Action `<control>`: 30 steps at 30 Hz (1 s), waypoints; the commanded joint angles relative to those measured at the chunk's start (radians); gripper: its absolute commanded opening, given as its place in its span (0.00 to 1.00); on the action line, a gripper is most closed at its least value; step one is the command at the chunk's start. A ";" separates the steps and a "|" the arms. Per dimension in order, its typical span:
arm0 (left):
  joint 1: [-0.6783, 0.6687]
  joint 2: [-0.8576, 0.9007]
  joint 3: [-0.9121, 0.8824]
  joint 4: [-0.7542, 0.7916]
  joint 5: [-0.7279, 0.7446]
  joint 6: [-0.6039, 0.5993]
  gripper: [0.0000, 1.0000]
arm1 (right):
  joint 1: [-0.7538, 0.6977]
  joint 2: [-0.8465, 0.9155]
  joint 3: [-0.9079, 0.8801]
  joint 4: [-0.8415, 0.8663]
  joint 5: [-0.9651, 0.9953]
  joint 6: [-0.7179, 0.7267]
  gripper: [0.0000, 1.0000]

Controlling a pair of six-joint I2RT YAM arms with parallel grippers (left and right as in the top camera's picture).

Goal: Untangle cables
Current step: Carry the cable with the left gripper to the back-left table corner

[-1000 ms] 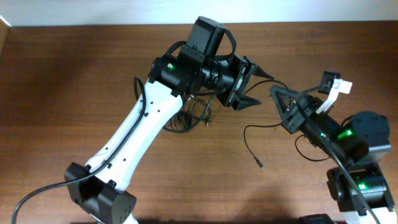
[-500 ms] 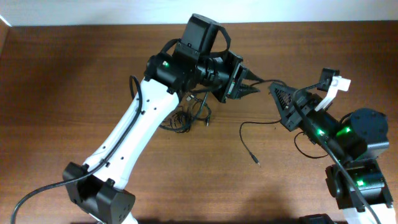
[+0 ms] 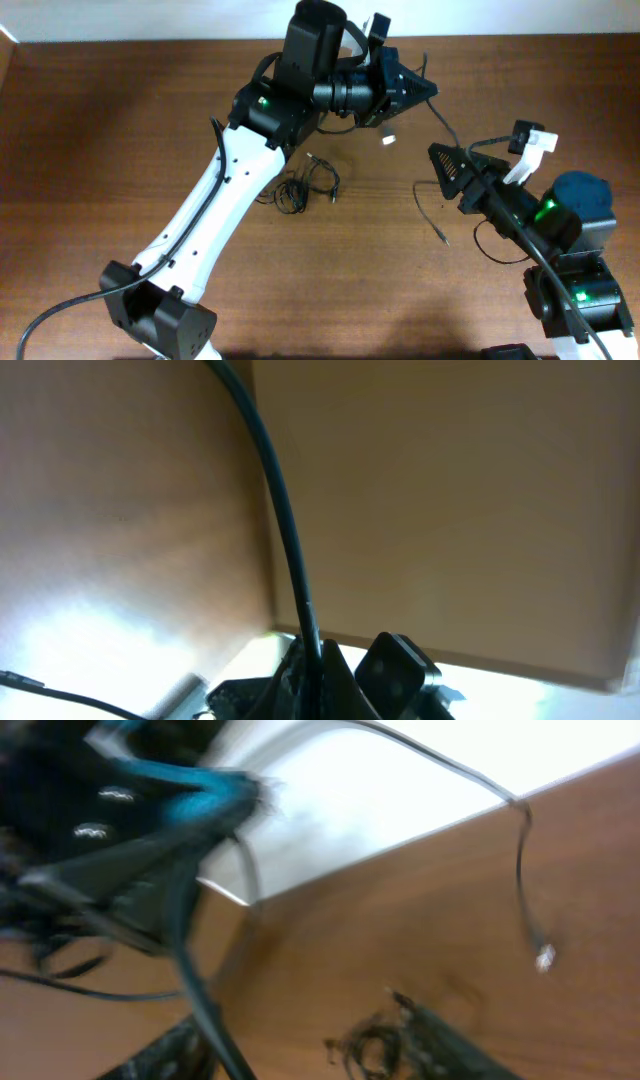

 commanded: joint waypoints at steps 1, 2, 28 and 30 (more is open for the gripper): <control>0.018 -0.023 0.014 0.006 -0.174 0.413 0.01 | 0.004 -0.006 0.013 -0.065 0.103 -0.022 0.72; 0.023 -0.023 0.014 -0.011 -0.267 0.543 0.01 | 0.004 -0.006 0.013 -0.088 0.105 -0.034 0.79; 0.303 -0.116 0.041 0.299 -0.597 1.078 0.00 | 0.005 0.002 0.013 -0.510 0.262 -0.058 0.93; 0.379 -0.102 0.041 0.304 -0.597 1.136 0.00 | 0.005 0.013 0.013 -0.514 0.262 -0.058 0.93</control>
